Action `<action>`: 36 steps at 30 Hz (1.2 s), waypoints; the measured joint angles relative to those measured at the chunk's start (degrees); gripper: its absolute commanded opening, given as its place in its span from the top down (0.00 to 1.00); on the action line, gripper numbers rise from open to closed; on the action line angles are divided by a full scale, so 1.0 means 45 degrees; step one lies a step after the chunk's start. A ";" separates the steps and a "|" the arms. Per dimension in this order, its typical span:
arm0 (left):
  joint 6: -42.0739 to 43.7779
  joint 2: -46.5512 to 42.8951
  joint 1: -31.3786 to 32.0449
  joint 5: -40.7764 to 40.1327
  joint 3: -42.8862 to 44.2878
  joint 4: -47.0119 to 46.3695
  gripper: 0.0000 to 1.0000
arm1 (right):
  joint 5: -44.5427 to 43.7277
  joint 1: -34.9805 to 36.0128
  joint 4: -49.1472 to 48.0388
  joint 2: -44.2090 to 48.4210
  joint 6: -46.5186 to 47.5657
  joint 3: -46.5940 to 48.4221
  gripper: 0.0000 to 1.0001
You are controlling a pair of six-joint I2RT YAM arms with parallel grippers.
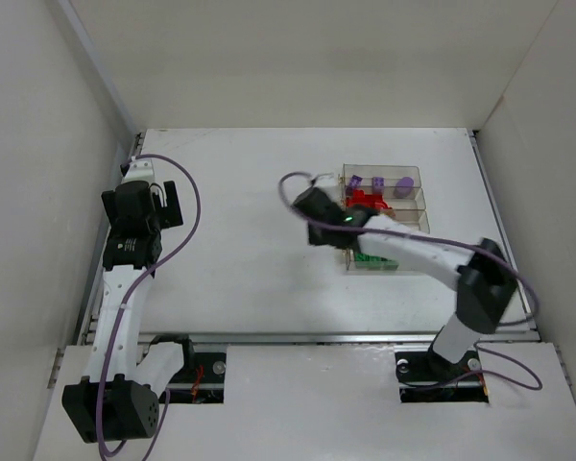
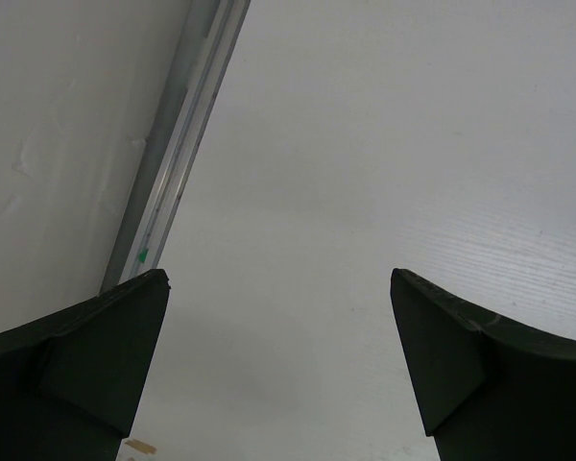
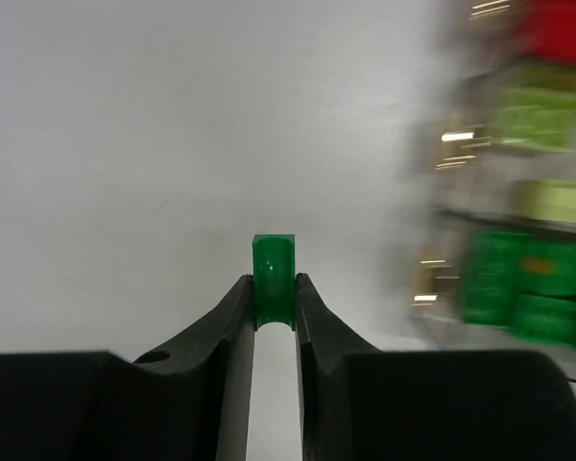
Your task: Sort the legos into containers by color
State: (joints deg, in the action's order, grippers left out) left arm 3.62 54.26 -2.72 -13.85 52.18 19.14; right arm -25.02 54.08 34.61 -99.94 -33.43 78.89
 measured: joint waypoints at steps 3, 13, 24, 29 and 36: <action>-0.0005 0.0000 0.0000 -0.0015 0.0000 0.0000 0.00 | -0.0850 -0.2331 0.0044 0.2715 -0.0393 -0.1569 1.00; -0.0005 0.0000 0.0000 -0.0010 0.0000 0.0000 0.00 | -0.0831 -0.3857 0.0680 0.3779 -0.0500 -0.4629 0.69; 0.0092 -0.0029 -0.0087 0.0010 0.0000 0.0000 0.00 | -0.0675 -0.4507 0.1010 0.5994 -0.0670 -0.4872 0.00; 0.0092 -0.0228 -0.0121 0.0019 -0.0078 -0.0015 0.00 | -0.2803 -0.5212 0.1948 0.9831 -0.1418 -0.4051 0.00; 0.0078 -0.0758 -0.0272 -0.0316 -0.0549 -0.0068 0.00 | -0.8286 -0.5625 0.3177 1.7641 -0.2166 -0.3973 0.00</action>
State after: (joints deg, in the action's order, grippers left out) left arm 3.97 50.85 -3.95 -15.27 49.71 18.83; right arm -62.30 28.77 48.90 -20.56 -43.18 61.01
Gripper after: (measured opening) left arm 0.997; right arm 0.995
